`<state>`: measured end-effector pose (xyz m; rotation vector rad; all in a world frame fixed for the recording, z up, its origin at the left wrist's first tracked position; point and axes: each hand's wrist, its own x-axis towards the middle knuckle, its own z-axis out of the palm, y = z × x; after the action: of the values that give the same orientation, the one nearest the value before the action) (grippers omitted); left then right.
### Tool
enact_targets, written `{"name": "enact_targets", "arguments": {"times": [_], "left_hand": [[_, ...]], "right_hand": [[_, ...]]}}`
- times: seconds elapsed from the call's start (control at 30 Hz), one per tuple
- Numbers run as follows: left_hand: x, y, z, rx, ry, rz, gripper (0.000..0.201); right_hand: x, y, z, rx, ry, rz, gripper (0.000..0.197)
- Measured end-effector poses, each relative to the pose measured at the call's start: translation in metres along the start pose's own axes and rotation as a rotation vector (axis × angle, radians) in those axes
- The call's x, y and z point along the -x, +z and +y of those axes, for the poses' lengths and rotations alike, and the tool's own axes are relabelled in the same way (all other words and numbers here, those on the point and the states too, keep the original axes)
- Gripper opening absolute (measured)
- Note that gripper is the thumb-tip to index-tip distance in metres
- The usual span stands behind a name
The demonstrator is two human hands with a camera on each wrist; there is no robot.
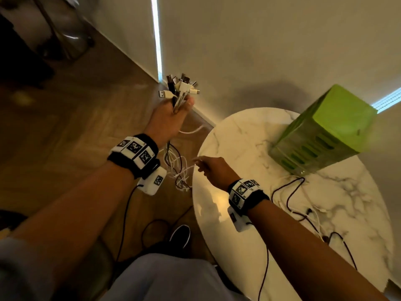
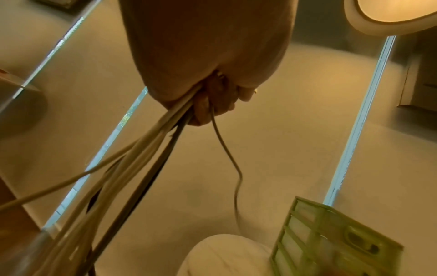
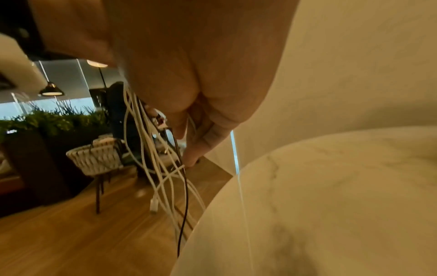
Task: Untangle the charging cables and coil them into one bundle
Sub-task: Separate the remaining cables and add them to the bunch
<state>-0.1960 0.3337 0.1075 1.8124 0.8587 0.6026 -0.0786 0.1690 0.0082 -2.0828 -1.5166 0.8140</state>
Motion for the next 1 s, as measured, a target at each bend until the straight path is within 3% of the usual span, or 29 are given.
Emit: {"name": "enact_targets", "arguments": {"times": [0.13, 0.23, 0.37, 0.43, 0.5, 0.63, 0.77, 0.83, 0.93, 1.0], "left_hand": [[-0.001, -0.018, -0.02, 0.032, -0.029, 0.067, 0.053], [-0.003, -0.027, -0.036, 0.096, -0.064, 0.061, 0.043], [-0.008, -0.036, -0.049, 0.183, -0.102, 0.041, 0.043], [-0.01, -0.038, -0.05, 0.228, -0.098, -0.007, 0.036], [-0.009, -0.038, -0.048, 0.328, -0.086, -0.094, 0.028], [-0.005, -0.034, -0.041, 0.524, -0.192, -0.236, 0.027], [-0.006, -0.03, -0.04, 0.529, -0.187, -0.364, 0.031], [-0.006, -0.03, -0.037, 0.538, -0.186, -0.408, 0.035], [-0.004, -0.028, -0.036, 0.502, -0.193, -0.398, 0.039], [-0.005, -0.026, -0.039, 0.407, -0.187, -0.286, 0.032]], "right_hand": [[0.001, 0.05, 0.004, 0.082, 0.087, -0.25, 0.032], [0.011, 0.083, 0.008, 0.038, 0.1, -0.404, 0.054], [0.023, 0.086, 0.042, 0.096, -0.059, -0.317, 0.053], [0.021, 0.064, 0.046, 0.031, -0.014, -0.259, 0.045], [0.002, 0.041, 0.029, -0.074, 0.048, -0.123, 0.035], [-0.048, -0.017, -0.029, -0.358, 0.001, 0.105, 0.042], [-0.075, -0.053, -0.076, -0.645, -0.02, 0.122, 0.048], [-0.08, -0.059, -0.081, -0.631, -0.012, 0.173, 0.047], [-0.079, -0.06, -0.073, -0.509, -0.014, 0.192, 0.021], [-0.073, -0.061, -0.064, -0.507, -0.031, 0.203, 0.013]]}}
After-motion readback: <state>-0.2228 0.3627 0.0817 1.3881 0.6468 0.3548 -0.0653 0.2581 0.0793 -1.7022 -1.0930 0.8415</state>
